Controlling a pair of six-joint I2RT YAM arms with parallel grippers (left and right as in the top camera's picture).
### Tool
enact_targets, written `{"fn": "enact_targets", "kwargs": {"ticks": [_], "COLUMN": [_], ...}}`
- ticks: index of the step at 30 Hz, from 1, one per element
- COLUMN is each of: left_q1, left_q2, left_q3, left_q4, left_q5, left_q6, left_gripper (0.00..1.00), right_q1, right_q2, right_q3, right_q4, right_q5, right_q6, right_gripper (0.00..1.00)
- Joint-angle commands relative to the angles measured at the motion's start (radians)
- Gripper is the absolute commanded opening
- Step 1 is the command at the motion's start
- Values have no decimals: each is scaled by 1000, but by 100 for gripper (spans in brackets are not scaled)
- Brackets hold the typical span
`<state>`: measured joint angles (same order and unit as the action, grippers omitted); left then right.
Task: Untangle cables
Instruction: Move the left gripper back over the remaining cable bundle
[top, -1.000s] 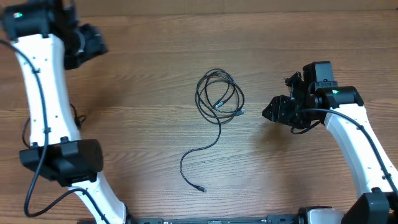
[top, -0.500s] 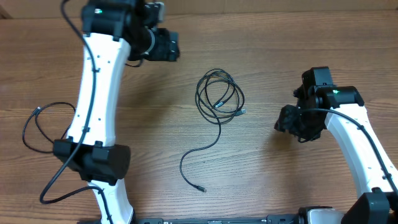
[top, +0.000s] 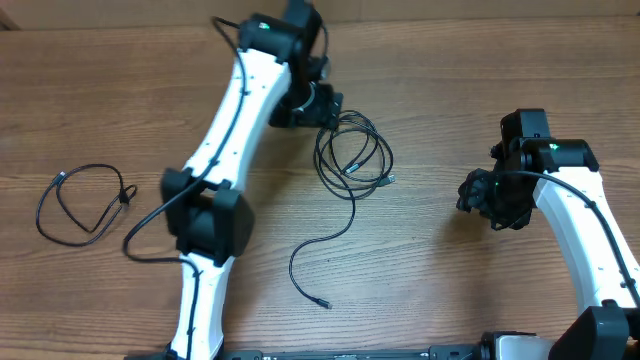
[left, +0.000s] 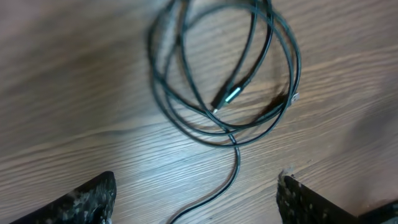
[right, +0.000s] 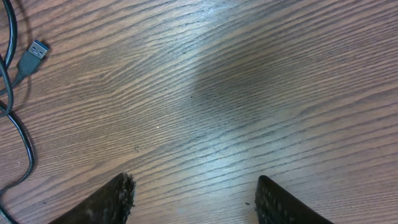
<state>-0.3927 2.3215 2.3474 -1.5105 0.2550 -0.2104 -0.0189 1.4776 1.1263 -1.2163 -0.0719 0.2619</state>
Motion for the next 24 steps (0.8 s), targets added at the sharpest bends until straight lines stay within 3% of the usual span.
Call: {"fn": "enact_targets", "kwargs": {"ticks": [1,9,18,24], "left_q1": [-49,-108,-134,-166], "left_q2": [93,226,243,243], "left_q3": [-4,-4,-5,-9], "left_q4": [-2,6,29,27], "left_q5": [38,47,55,-58], "left_q6": [-30,-48,-60,-126], "left_gripper": [82,77,67,65], "right_q1": [-3,-3,-3,-3], "right_q2": [0,0,0,0], "right_q3": [18,18,18,18], "right_q4": [6,7,6,6], "right_q5": [11,11,11,11], "right_q6": [4,4,4,4], "right_gripper": [61,61,61,61]}}
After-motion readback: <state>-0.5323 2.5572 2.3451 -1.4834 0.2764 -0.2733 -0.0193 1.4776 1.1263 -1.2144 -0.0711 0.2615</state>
